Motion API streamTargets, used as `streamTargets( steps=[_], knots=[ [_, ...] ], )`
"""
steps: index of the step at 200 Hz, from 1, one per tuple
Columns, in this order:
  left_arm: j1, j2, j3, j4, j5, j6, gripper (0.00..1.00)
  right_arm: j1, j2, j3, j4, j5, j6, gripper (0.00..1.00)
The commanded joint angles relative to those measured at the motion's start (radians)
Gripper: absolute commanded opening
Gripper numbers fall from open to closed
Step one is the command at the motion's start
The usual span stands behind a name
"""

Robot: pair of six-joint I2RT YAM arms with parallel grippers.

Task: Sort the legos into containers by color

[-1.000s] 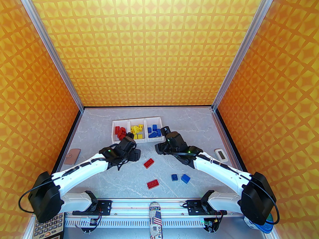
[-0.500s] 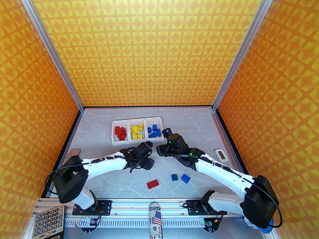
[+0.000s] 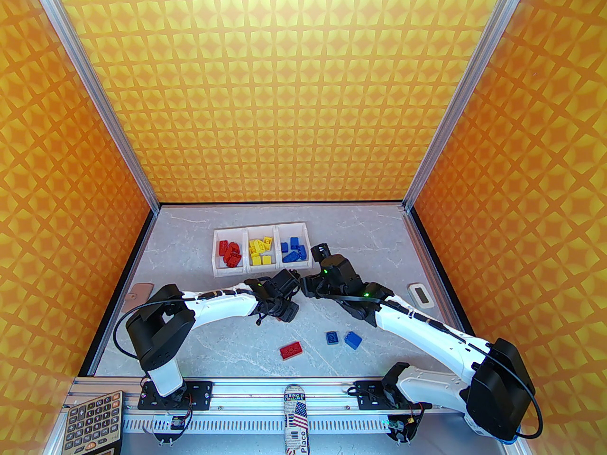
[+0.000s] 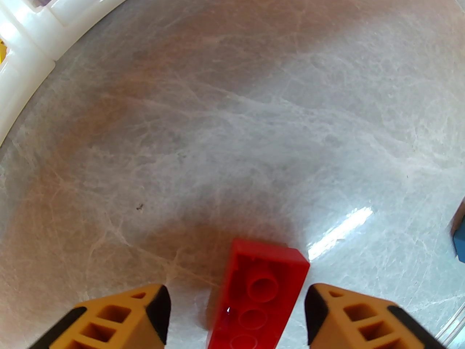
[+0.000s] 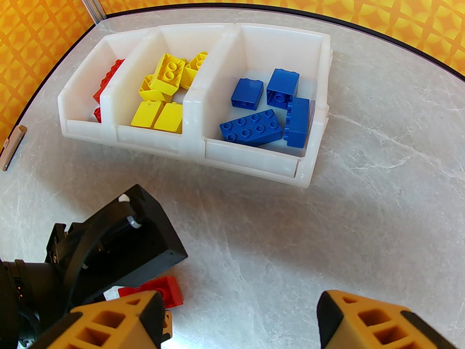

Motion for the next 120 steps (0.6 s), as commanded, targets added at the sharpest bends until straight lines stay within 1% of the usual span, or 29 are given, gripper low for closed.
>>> streamTargets(
  steps=[1,120],
  knots=[
    [-0.003,0.016,0.023,-0.037,0.015,0.010,0.60,0.001,-0.009,-0.009,-0.023,0.026,-0.008,0.74],
    [-0.004,0.037,0.022,-0.049,0.015,0.004,0.47,0.001,-0.007,-0.001,-0.028,0.024,-0.008,0.74]
  ],
)
